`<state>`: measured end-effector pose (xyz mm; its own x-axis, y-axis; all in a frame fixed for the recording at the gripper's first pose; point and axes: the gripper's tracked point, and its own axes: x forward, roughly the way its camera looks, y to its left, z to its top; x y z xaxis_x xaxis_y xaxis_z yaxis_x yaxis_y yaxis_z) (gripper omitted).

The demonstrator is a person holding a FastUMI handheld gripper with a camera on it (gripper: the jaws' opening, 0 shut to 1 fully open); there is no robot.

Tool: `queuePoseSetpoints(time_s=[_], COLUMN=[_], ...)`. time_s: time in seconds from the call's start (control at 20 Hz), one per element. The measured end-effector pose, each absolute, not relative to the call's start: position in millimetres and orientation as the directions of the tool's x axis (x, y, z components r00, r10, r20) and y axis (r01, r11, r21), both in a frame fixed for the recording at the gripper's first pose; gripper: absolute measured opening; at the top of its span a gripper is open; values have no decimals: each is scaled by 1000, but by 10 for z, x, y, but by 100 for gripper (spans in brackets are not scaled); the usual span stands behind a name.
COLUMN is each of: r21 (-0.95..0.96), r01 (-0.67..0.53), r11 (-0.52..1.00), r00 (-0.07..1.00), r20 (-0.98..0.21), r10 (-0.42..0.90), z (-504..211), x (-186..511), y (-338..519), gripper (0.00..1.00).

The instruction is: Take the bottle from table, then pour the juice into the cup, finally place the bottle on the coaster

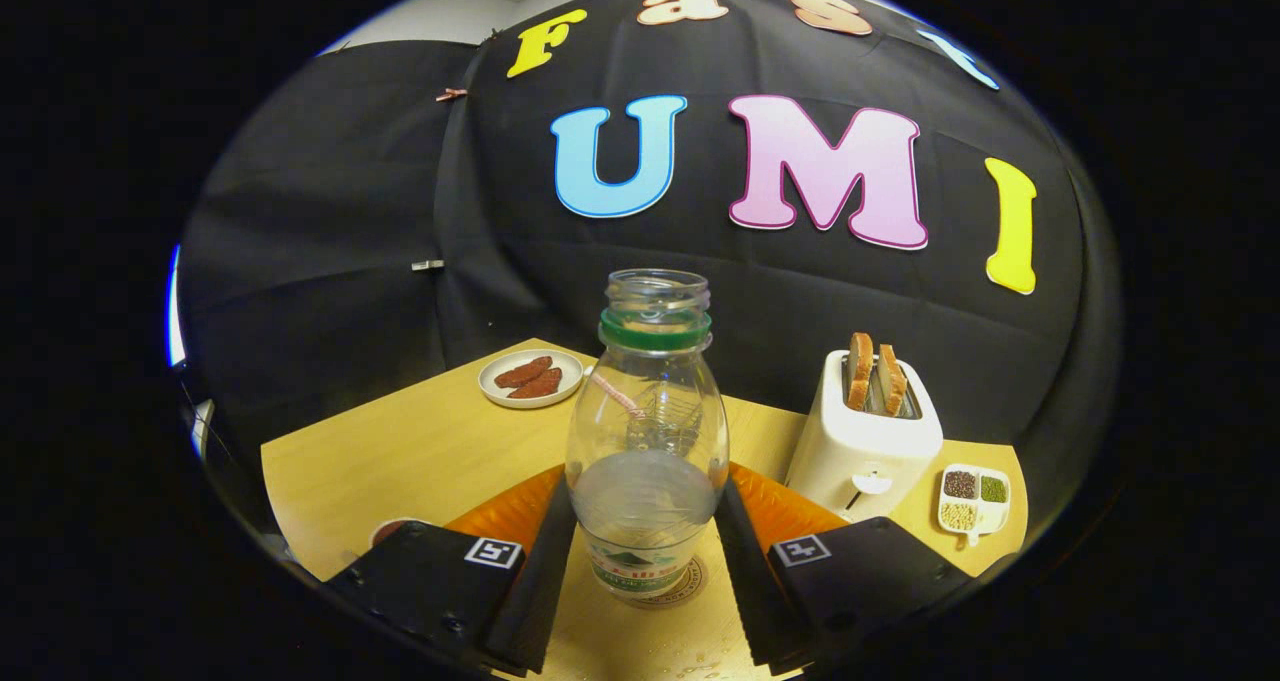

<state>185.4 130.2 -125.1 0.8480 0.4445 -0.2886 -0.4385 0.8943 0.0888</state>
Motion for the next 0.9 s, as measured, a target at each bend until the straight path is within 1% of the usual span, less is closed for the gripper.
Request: queuePoseSetpoints(time_s=[0.25, 0.55, 0.9], r21=[65, 74, 73], r01=[-446, -429, -444], r11=[893, 900, 893], r00=[842, 840, 835], r20=[-308, -332, -327], r10=[443, 428, 442], z=[-1650, -1890, -1932], x=[1996, 2085, 2058], y=[1367, 1317, 1337], gripper=[76, 78, 79])
